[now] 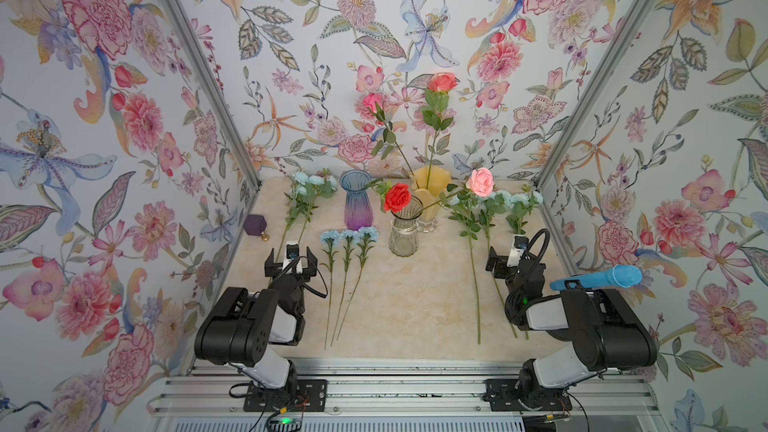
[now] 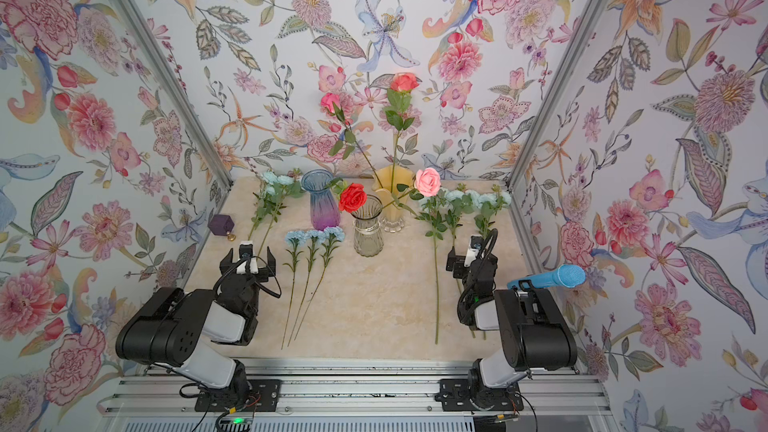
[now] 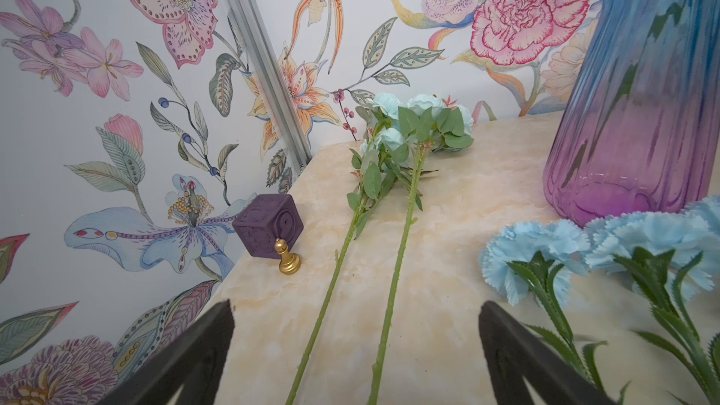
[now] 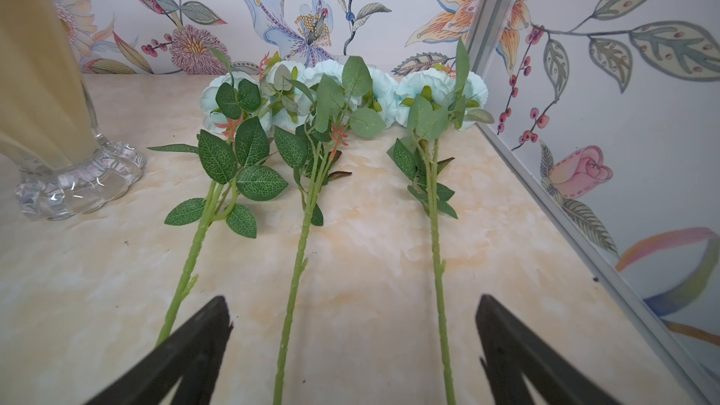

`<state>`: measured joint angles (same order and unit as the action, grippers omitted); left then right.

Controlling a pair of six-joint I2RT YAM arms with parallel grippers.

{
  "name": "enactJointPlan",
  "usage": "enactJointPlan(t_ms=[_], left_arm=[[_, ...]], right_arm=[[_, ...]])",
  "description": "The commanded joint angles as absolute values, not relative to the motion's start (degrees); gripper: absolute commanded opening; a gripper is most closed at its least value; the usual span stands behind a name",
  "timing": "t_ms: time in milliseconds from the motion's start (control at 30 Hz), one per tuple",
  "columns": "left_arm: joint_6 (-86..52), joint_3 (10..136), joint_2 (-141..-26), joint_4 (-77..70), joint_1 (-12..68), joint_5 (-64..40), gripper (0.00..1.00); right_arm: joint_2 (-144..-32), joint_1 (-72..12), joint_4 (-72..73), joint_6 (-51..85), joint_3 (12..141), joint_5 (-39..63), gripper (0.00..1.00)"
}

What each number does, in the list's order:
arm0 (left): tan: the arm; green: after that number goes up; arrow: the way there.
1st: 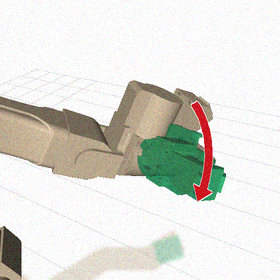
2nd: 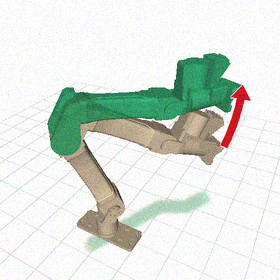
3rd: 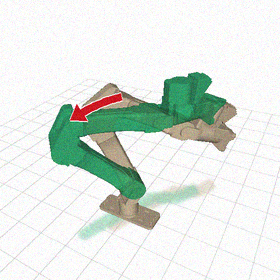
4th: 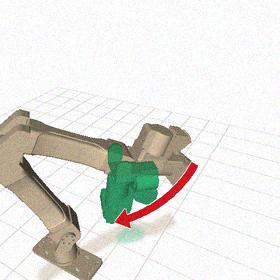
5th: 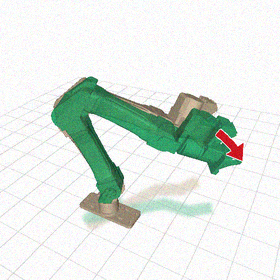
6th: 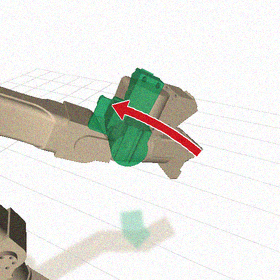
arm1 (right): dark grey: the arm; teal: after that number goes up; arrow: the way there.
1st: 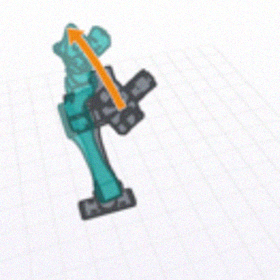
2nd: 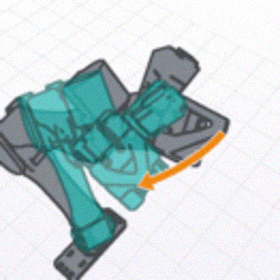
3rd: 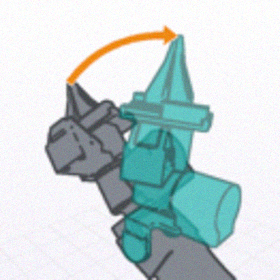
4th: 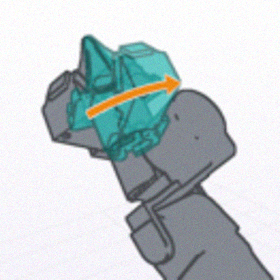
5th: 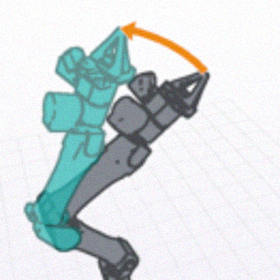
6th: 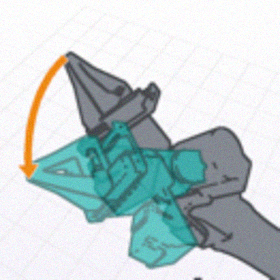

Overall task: Pick out blue flowers from the vase
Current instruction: Reset both arms

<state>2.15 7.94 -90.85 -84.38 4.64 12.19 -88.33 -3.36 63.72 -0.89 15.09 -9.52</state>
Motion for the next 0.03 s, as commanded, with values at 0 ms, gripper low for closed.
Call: enactJointPlan(t_ms=[0], left_arm=[[2.5,8.4,-90.3,-86.1,4.2,11.9,1.00]], right_arm=[[-87.2,-3.5,67.5,-1.8,14.3,-11.3,1.00]])
